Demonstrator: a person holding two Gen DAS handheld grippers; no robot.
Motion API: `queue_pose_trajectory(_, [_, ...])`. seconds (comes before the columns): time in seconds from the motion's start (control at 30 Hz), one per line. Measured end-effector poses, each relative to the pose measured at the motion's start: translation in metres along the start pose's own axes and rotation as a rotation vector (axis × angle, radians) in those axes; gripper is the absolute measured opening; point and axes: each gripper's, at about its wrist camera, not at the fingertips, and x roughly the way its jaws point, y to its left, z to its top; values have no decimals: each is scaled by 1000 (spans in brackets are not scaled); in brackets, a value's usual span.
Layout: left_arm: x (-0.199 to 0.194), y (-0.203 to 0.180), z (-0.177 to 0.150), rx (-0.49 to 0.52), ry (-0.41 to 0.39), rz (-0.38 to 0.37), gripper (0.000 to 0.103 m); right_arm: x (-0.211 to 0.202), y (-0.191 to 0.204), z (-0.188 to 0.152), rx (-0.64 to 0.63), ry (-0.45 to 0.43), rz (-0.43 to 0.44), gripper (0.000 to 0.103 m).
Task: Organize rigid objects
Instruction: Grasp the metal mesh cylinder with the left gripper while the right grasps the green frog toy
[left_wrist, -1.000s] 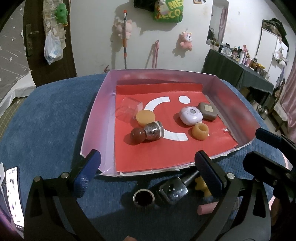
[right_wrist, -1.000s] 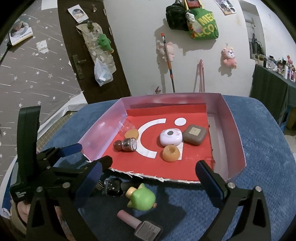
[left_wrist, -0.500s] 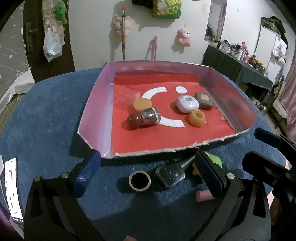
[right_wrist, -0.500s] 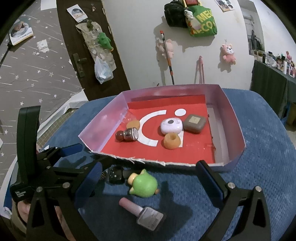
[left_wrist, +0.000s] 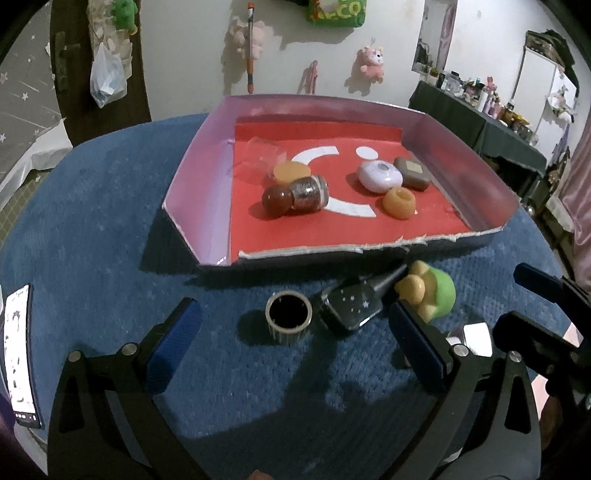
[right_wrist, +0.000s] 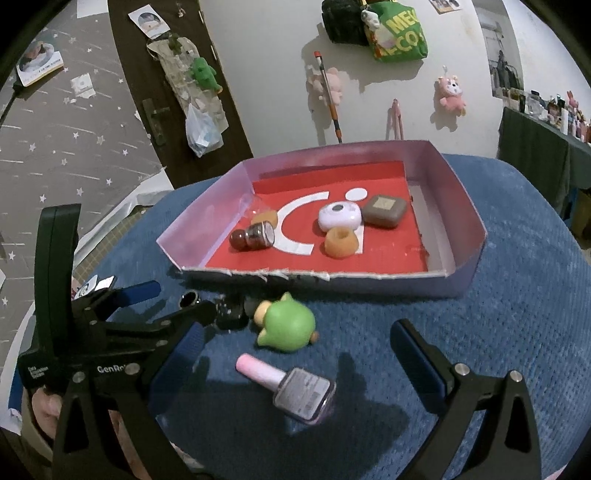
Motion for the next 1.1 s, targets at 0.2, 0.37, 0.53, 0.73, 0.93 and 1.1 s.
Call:
queue_pose_trajectory(0.2, [4,-3,-8,2,17,-5,103,4,-1,-15,2,22,-2,103])
queue_pose_trajectory(0.37, [9,-7,-10,16,29,-10,103,5,-2,-25,-8,28,-1,103])
queue_pose_trajectory(0.53, [13,-4,-11,-3,47,-31,103,7,-3,-34,-20,32,5,103])
queue_pose_trajectory(0.73, [18,6,-10,-30,62,-30,103,11,-8,-32,-8,30,-7,103])
queue_pose_trajectory(0.93, [23,12,-7,-44,71,-53,103,21,-9,-27,-10,47,-6,99])
queue_pose_trajectory(1.1, [24,16,-6,-44,61,-71,103,28,-8,-21,-18,51,2,92])
